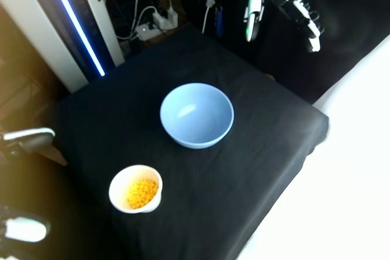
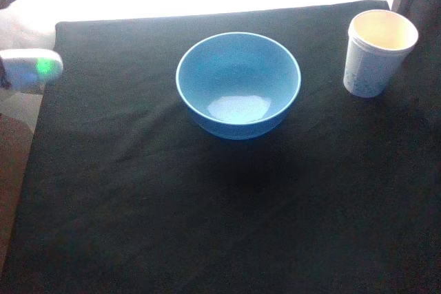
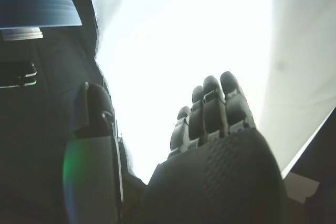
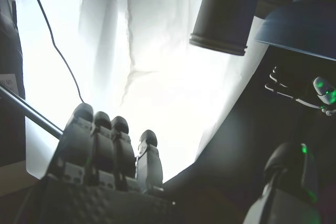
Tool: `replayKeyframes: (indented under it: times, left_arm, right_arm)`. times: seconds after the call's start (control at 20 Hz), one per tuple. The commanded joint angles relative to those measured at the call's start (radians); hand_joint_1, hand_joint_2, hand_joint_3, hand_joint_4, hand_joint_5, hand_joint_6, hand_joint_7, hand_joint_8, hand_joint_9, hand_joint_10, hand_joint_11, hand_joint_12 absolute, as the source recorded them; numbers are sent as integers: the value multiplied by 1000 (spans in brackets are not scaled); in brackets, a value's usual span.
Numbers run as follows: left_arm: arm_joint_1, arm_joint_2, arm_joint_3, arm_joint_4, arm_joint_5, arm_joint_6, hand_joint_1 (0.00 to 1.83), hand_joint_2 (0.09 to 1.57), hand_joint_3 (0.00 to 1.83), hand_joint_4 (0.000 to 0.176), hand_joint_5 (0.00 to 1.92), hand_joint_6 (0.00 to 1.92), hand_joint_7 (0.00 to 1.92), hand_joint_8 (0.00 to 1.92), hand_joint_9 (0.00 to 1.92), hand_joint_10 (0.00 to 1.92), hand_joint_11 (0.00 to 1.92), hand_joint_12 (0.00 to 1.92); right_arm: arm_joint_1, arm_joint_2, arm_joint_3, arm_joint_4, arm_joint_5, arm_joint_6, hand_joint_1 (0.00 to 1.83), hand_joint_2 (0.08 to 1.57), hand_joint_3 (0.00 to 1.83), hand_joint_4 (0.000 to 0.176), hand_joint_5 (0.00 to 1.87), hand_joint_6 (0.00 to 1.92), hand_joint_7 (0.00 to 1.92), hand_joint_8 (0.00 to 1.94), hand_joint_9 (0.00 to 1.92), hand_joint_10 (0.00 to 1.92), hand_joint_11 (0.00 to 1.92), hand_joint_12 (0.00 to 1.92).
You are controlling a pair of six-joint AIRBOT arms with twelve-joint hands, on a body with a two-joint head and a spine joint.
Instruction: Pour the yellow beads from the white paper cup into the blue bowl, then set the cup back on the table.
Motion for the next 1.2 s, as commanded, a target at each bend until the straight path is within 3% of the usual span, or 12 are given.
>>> replayKeyframes:
  times: [0.0,0.05,0.2,0.35,0.4,0.45,0.6,0.65,0.75,0.9,1.0,1.15]
  left_arm:
    - [-9,9,7,-20,-128,-5,415,801,2,154,28,0,176,5,207,1,112,308]
    - [-9,9,7,-19,-130,-5,401,815,7,143,28,0,174,4,208,0,120,293]
    - [-9,9,3,-15,-138,-5,405,821,5,151,35,2,188,7,231,8,128,285]
    - [-10,9,-1,-9,-151,-5,363,823,4,118,22,1,201,9,248,11,170,295]
    - [-11,9,-2,-5,-153,-5,377,828,5,115,23,1,202,8,239,6,152,287]
    - [-12,9,-3,0,-152,-5,382,812,0,130,32,5,202,7,241,6,159,288]
    - [-21,6,-4,14,-152,-5,382,813,0,100,32,3,211,7,260,12,180,292]
    - [-22,6,-5,16,-153,-5,372,809,0,104,33,3,218,9,264,11,185,292]
    - [-22,5,-6,18,-156,-5,375,806,0,89,37,4,215,6,263,9,182,289]
    - [-22,6,-7,25,-155,-5,374,803,0,95,43,5,218,5,258,5,168,283]
    - [-22,5,-7,28,-154,-5,386,792,0,115,45,5,217,4,251,1,159,280]
    - [-23,5,-6,32,-151,-5,370,770,0,97,36,1,220,4,259,3,173,285]
  right_arm:
    - [7,7,12,34,112,11,744,501,16,0,136,6,177,7,57,11,16,140]
    - [7,5,14,34,111,11,738,501,14,0,140,7,174,5,54,9,21,142]
    - [7,2,18,34,107,12,735,510,15,0,141,5,176,4,47,4,8,138]
    - [7,-8,31,47,89,12,729,493,5,0,147,6,175,2,50,4,5,140]
    - [8,-18,41,55,79,16,742,491,2,0,148,4,172,1,44,1,0,84]
    - [8,-29,54,62,70,26,741,508,10,2,148,3,172,0,47,2,3,75]
    - [22,-73,102,83,29,62,738,536,18,0,129,0,140,0,37,1,16,84]
    - [31,-85,115,84,7,62,726,557,6,0,127,1,119,0,22,0,2,115]
    - [57,-114,144,84,-40,64,704,483,0,0,156,1,143,0,41,0,0,245]
    - [86,-160,187,84,-78,94,665,492,5,0,171,0,148,3,30,1,0,144]
    - [96,-188,215,84,-98,123,658,550,5,0,168,1,134,3,23,2,0,149]
    - [120,-224,248,84,-136,136,686,553,0,0,176,0,114,0,4,1,0,300]
